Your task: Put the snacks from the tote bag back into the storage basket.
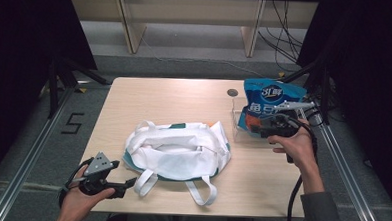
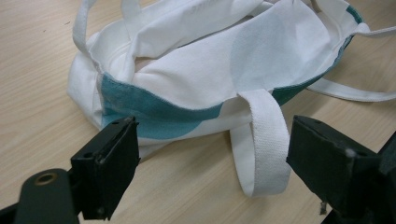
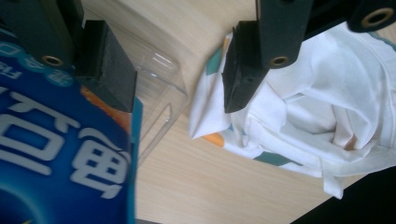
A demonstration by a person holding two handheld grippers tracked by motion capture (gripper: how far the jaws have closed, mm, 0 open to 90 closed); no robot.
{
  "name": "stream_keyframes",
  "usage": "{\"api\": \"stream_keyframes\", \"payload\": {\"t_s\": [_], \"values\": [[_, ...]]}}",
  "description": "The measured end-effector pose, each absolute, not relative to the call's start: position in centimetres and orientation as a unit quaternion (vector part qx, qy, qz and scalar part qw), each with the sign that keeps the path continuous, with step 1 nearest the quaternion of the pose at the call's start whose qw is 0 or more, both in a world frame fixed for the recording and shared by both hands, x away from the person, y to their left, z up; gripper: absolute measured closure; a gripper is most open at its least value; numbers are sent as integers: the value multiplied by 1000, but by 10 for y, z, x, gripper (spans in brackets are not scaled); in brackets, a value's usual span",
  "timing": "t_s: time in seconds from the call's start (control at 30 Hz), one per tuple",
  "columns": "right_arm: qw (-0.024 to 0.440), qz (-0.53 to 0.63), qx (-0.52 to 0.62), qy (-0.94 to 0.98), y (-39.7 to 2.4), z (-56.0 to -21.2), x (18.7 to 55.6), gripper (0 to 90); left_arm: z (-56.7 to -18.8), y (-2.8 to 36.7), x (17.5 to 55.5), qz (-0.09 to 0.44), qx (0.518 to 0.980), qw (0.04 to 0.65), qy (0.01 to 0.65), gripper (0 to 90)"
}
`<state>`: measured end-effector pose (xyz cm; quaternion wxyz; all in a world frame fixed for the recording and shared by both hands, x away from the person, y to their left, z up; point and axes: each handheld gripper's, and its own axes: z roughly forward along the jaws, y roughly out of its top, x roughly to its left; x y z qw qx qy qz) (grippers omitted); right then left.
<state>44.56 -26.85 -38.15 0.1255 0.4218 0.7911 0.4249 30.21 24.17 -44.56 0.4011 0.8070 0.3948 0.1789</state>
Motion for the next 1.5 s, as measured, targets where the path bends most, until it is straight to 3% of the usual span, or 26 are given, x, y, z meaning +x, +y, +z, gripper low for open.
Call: {"api": "stream_keyframes", "payload": {"t_s": [0.73, 1.33, 1.5], "values": [[109, 403, 382, 825, -220, -415, 420, 396, -446, 242, 302, 179, 805, 405, 394, 159], [94, 408, 370, 830, -213, -436, 374, 329, -447, 241, 301, 183, 802, 407, 397, 159], [110, 402, 366, 832, -214, -441, 366, 299, -447, 241, 302, 184, 804, 406, 394, 159]]}}
